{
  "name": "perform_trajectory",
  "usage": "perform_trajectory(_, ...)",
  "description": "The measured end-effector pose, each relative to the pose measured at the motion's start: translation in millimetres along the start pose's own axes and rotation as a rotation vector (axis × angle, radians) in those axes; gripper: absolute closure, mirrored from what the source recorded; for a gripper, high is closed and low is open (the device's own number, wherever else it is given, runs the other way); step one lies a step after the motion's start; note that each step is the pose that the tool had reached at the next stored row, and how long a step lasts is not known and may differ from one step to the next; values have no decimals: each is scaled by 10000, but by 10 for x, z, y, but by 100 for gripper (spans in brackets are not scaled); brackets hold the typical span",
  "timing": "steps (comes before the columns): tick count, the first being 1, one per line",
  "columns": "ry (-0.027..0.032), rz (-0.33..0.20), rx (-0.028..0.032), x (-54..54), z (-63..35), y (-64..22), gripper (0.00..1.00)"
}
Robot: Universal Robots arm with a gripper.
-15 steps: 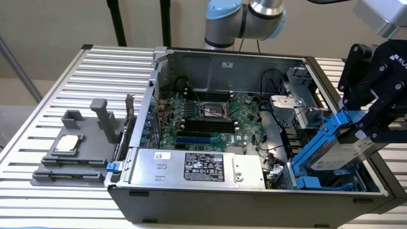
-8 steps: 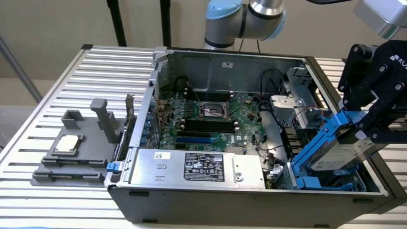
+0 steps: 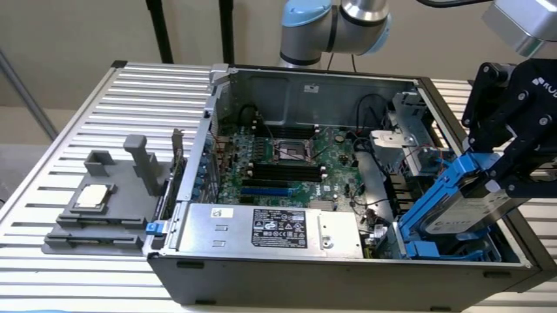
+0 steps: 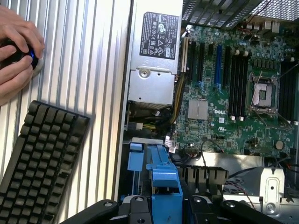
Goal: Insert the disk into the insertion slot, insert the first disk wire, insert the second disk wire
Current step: 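Insert the disk into the insertion slot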
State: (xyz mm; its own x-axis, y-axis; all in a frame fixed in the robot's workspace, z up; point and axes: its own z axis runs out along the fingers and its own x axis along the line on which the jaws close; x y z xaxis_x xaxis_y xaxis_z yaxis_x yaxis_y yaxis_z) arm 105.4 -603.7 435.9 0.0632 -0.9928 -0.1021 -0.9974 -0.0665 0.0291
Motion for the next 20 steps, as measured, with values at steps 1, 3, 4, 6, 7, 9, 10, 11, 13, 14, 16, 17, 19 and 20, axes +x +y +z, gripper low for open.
perform_trajectory(1, 2, 1, 0, 1, 3, 0, 67)
perform_trajectory(3, 3, 2, 0, 2, 8, 0, 67)
perform_trajectory(4, 3, 2, 0, 3, 10, 0, 67)
perform_trajectory(6, -9, 0, 4, 5, 18, -2, 66)
perform_trajectory(7, -7, 0, 1, 5, 17, -2, 66)
perform_trajectory(9, -3, 1, 1, 4, 15, -2, 59)
perform_trajectory(10, 0, 1, 1, 4, 13, -2, 59)
perform_trajectory(11, 0, 2, 1, 4, 13, -2, 59)
perform_trajectory(13, 0, 2, 1, 4, 13, -2, 59)
perform_trajectory(14, 0, 3, 1, 4, 13, -2, 59)
perform_trajectory(16, 0, 2, 1, 4, 13, -2, 59)
perform_trajectory(17, 0, 1, 1, 4, 13, -3, 59)
perform_trajectory(19, 2, 2, 1, 4, 12, -3, 62)
perform_trajectory(20, 0, 2, 1, 4, 11, -3, 68)
